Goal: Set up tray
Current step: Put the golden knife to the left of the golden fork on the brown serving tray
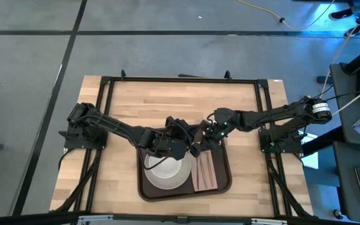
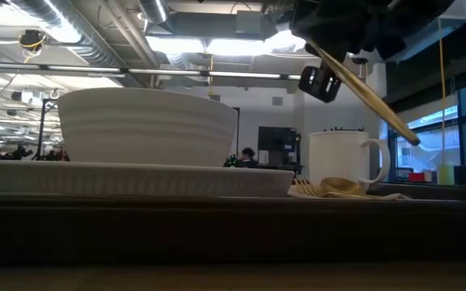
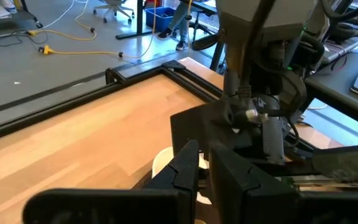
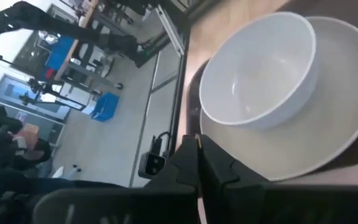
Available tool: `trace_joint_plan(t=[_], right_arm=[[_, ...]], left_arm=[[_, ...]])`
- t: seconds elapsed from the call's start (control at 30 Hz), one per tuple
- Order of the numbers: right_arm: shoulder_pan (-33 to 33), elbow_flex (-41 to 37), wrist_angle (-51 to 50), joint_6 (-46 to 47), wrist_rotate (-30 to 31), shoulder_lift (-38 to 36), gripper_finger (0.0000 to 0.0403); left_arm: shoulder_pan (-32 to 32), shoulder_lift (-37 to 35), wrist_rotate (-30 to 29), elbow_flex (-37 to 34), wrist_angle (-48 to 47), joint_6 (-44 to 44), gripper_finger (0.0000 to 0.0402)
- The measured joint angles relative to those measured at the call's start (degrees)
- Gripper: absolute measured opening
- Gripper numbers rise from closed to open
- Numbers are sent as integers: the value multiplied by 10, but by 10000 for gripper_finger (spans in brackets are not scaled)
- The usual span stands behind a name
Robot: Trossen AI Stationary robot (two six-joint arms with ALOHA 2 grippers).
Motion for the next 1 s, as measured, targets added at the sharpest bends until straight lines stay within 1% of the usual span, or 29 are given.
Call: trace_joint_plan(t=[0.13, 0.33, 0.57, 0.7, 0.8, 0.9, 1.0], right_arm=[[-1, 0, -12, -14, 4, 4, 0], [-1, 0, -12, -17, 9, 38, 0], [-14, 0, -4, -31, 11, 56, 0], [-22, 0, -5, -51, 31, 56, 0], [-25, 0, -12, -56, 33, 57, 1], [-26, 0, -19, -58, 37, 66, 0], [-26, 1, -19, -59, 55, 80, 3]], left_arm=[[0, 0, 1, 0, -6, 0, 33], [3, 0, 2, 0, -17, 0, 33], [10, 0, 21, 0, -24, 1, 33], [12, 0, 32, 0, -29, 0, 33], [12, 0, 31, 0, -29, 0, 33], [12, 0, 31, 0, -29, 0, 33], [14, 0, 32, 0, -31, 0, 33]])
